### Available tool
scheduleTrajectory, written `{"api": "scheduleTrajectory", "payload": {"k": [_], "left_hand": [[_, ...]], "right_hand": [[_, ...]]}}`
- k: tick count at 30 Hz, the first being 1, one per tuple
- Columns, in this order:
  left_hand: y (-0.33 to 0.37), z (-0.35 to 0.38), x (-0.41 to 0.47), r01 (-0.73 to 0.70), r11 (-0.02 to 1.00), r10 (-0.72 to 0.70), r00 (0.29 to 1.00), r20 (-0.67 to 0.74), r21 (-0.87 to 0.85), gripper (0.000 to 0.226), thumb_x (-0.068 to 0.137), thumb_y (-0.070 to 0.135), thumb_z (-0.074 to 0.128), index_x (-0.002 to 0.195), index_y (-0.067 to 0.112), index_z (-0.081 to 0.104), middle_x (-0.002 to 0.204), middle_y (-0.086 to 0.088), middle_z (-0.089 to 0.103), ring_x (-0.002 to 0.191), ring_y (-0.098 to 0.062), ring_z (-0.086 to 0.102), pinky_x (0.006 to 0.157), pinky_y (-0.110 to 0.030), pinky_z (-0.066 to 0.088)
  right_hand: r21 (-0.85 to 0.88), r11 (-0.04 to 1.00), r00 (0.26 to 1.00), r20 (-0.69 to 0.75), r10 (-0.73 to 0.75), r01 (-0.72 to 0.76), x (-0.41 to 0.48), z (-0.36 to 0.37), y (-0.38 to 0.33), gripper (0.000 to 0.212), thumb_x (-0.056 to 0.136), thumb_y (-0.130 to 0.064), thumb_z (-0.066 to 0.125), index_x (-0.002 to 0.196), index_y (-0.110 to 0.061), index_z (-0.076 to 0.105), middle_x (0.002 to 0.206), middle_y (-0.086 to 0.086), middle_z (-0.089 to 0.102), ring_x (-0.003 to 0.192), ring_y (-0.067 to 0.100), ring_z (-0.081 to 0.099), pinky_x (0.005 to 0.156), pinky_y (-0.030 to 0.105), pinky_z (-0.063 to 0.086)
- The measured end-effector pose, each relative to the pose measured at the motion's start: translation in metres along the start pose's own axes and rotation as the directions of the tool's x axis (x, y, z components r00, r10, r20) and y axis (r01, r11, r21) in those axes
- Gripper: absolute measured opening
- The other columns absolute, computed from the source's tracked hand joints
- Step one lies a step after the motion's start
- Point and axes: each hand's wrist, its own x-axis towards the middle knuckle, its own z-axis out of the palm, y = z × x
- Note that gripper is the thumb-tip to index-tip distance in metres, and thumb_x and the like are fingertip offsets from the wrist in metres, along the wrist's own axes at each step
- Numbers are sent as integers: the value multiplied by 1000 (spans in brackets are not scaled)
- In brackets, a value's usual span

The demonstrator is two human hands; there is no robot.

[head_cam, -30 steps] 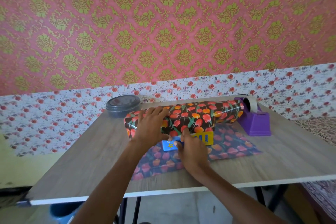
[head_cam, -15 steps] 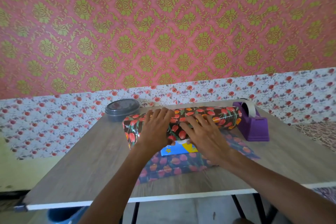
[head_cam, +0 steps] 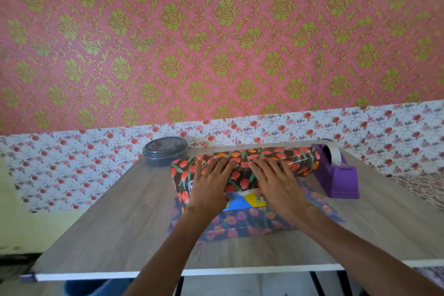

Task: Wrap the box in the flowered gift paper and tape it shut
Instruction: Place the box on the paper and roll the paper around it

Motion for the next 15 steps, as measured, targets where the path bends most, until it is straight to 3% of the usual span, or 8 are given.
{"api": "scheduleTrajectory", "payload": {"k": [6, 10, 12, 15], "left_hand": [[4, 5, 0, 30, 998, -27, 998, -50, 58, 96, 84, 53, 66, 156, 27, 8, 163, 2, 15, 151, -27, 7, 119, -56, -2], [8, 12, -5, 6, 999, -1, 993, -115, 43, 92, 72, 46, 78, 146, 24, 28, 155, -5, 31, 146, -31, 21, 120, -55, 7], [7, 9, -6, -20, 1000, 19, 994, -108, -5, 85, 70, 54, 75, 137, 25, 33, 149, -3, 36, 141, -29, 27, 120, -53, 10], [0, -15, 2, 29, 973, -53, 994, -98, -228, 61, 82, 62, 55, 130, 27, 45, 135, 5, 49, 128, -22, 42, 117, -52, 19]], "right_hand": [[36, 999, 997, 62, 35, -37, 9, -2, -5, 79, 65, -34, 88, 132, -10, 52, 134, 10, 54, 120, 31, 53, 100, 53, 44], [24, 1000, 1000, -2, -4, 4, 8, -2, -3, 63, 69, -31, 84, 122, -12, 53, 130, 10, 56, 110, 30, 56, 89, 47, 45], [41, 999, 999, -24, -25, 26, 5, -2, -2, 68, 65, -37, 87, 119, -12, 54, 129, 10, 58, 109, 29, 57, 89, 46, 47], [41, 996, 996, -50, -71, 73, 4, -8, 5, 71, 62, -49, 86, 117, -14, 57, 127, 7, 60, 108, 27, 59, 91, 46, 48]]}}
